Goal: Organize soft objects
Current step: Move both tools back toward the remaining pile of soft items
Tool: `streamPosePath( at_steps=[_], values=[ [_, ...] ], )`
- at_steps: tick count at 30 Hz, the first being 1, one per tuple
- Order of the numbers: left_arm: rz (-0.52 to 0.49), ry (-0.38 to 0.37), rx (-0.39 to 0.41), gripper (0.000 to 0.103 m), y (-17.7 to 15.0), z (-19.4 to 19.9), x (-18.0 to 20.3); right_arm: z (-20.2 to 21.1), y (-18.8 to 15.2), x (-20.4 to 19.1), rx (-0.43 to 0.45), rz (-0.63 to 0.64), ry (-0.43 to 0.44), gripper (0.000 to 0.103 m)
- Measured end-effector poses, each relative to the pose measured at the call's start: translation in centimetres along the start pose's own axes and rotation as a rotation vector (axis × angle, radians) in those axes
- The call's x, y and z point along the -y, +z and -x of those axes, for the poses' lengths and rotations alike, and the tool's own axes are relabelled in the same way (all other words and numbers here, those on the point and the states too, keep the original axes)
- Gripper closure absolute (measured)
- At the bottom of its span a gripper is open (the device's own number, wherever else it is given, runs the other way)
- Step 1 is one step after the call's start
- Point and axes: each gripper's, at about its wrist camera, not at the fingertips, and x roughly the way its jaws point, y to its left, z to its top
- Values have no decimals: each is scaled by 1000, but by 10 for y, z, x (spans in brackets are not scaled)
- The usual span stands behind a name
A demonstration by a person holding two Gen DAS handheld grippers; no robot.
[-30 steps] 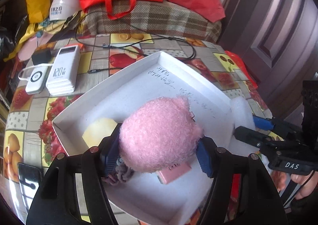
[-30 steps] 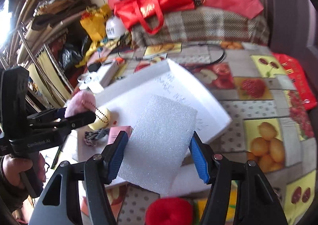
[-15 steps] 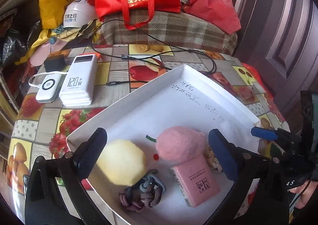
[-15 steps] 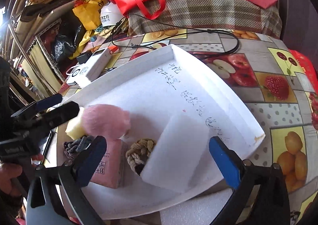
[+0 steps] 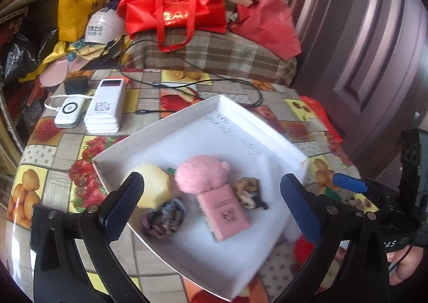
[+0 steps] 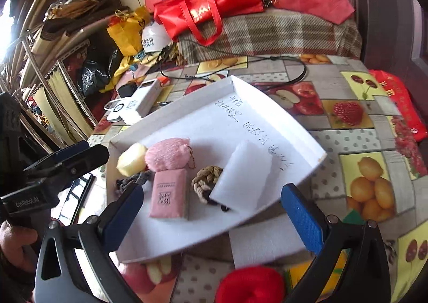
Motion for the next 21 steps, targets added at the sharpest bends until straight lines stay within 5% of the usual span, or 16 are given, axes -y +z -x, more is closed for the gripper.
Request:
streamPosePath(
  at_steps=[3, 6, 12, 21],
  values=[
    [-23, -38, 22, 0, -2, 16, 15, 23, -5, -1, 37, 9, -17, 0],
    [-46, -118, 49, 0, -2, 33, 31, 64, -11, 2, 170, 7, -75, 0],
    [-30, -375, 95, 0, 0, 66, 53, 142, -20, 24, 351, -87, -187, 0],
    [-154, -259, -96, 0, -37, 41, 88, 168, -73, 85, 310, -300, -351, 0]
  ],
)
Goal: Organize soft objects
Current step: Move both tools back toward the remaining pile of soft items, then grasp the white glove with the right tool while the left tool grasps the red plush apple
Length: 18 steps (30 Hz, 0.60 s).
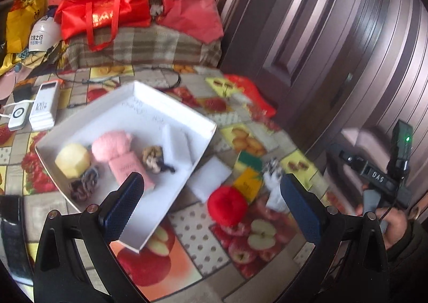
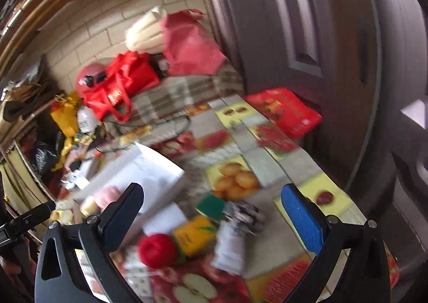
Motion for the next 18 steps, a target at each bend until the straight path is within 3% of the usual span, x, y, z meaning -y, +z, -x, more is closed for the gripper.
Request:
streamPosePath(
  at_steps=[4, 6, 8, 11, 13, 18],
  values=[
    [-75, 56, -160, 0, -27, -36, 15, -15, -33, 21, -113, 44, -48, 0],
    [-104, 58, -201, 0, -36, -48, 21, -32, -53, 27, -221, 67, -24, 0],
    [-125, 59, -234, 1, -42, -59, 27, -41, -66, 27, -275, 92, -24, 0],
    [-159, 60, -268, 1, -48, -72, 35, -54, -76, 24, -317, 106, -8, 4],
    [-178, 62, -280, 1, -50, -80, 40, -62, -77, 24, -333, 98, 7, 19],
    [-210, 80, -312, 1, -49, -103, 43, -84, -77, 23, -366, 92, 32, 24]
  ],
)
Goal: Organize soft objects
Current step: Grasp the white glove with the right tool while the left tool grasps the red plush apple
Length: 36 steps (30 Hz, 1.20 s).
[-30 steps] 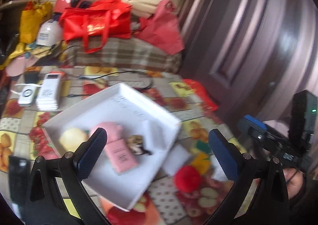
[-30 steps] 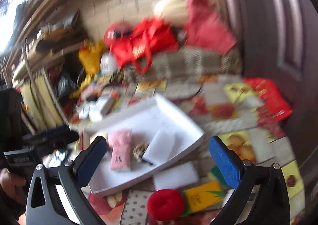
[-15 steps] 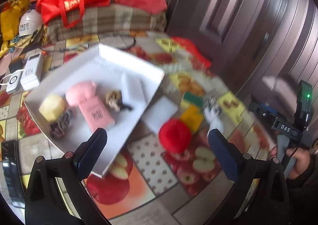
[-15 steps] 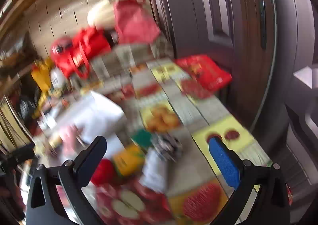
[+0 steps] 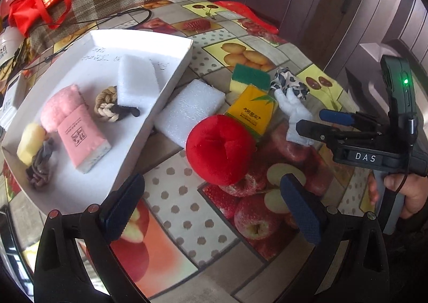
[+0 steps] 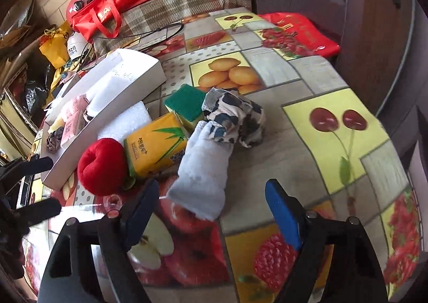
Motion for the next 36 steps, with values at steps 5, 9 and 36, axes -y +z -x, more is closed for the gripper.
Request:
streamPosePath(
  at_steps=[5, 9, 36],
  values=[
    [-49, 24, -22, 1, 16, -24, 8, -21, 8, -3, -40, 16, 26, 33],
    [-91, 46, -76, 18, 19, -45, 16, -29, 10, -6, -44, 42, 30, 53],
    [17, 88, 312, 44, -8, 114, 5, 109, 13, -28, 239, 40, 205, 62]
  ],
)
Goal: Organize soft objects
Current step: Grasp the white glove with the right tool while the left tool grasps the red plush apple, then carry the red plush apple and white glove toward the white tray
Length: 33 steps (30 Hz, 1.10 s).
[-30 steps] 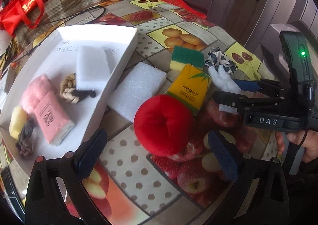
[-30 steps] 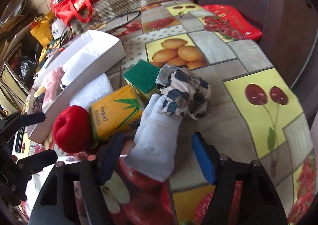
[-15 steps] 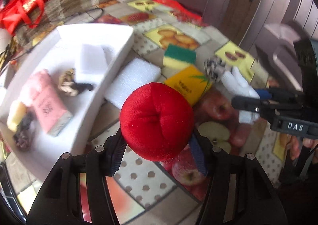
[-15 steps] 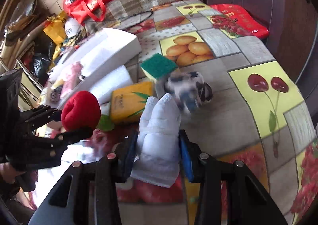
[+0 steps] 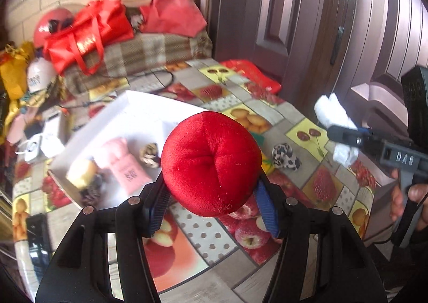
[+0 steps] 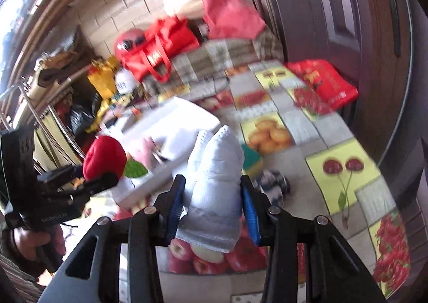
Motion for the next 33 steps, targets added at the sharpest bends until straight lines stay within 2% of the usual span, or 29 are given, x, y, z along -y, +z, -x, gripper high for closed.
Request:
streamPosePath(
  at_steps=[3, 11, 20, 33],
  values=[
    [25, 19, 10, 44, -5, 10, -10, 1, 9, -12, 21, 17, 30, 62],
    [95, 69, 29, 44, -18, 30, -33, -9, 12, -40, 6, 68, 93, 62],
    [132, 73, 35, 44, -22, 35, -42, -7, 11, -52, 4, 93, 107, 62],
    [126, 61, 25, 44, -21, 30, -39, -4, 9, -44, 0, 75, 98, 62]
  ],
)
